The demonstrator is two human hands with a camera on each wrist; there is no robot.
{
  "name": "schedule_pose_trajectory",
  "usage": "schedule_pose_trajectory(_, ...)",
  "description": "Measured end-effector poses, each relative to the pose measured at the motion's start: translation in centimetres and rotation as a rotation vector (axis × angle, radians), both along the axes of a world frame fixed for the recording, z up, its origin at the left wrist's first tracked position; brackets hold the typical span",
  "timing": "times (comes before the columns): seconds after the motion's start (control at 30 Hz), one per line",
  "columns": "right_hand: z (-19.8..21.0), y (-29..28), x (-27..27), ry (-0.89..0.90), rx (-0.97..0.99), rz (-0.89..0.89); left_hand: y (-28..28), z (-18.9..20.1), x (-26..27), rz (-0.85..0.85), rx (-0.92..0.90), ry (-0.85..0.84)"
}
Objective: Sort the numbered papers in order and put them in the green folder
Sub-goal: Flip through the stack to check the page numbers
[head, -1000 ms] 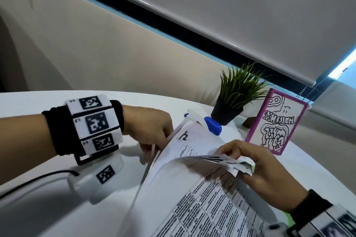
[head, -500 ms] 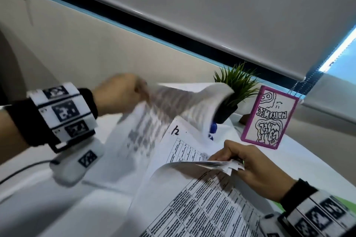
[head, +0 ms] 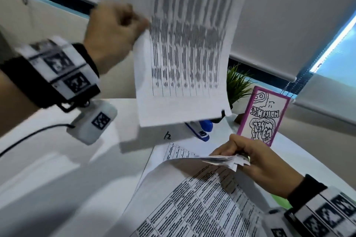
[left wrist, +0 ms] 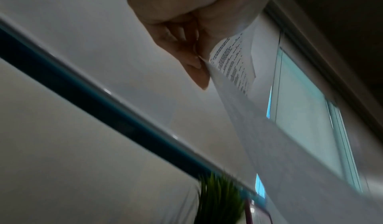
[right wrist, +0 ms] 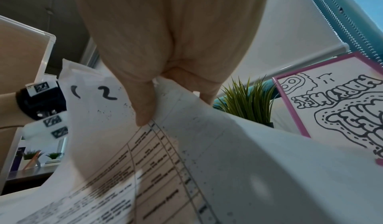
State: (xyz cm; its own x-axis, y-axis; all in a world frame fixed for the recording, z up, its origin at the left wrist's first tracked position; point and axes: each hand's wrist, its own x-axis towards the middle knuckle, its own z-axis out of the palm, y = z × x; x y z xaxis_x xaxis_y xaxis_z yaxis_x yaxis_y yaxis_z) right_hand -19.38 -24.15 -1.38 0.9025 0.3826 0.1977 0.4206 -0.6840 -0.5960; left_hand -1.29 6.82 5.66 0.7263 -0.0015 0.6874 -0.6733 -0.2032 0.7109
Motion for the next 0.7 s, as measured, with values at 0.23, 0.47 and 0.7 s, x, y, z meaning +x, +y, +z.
schedule_pose_trajectory(0.23, 0.8, 0.0, -1.1, 0.016, 0.021, -0.001, -2.3, -6.8, -2.4, -0.346, 0.214, 0.248)
schedule_pose_trajectory(0.47, 1.1, 0.0, -0.7, -0.095, -0.036, -0.043, -2.6, -10.3, -4.6, -0.611, 0.499, 0.818)
schedule_pose_trajectory(0.7, 0.4, 0.1, 1.3, -0.178, -0.135, -0.100, -2.6, -11.7, -6.6, -0.910, 0.732, 0.868)
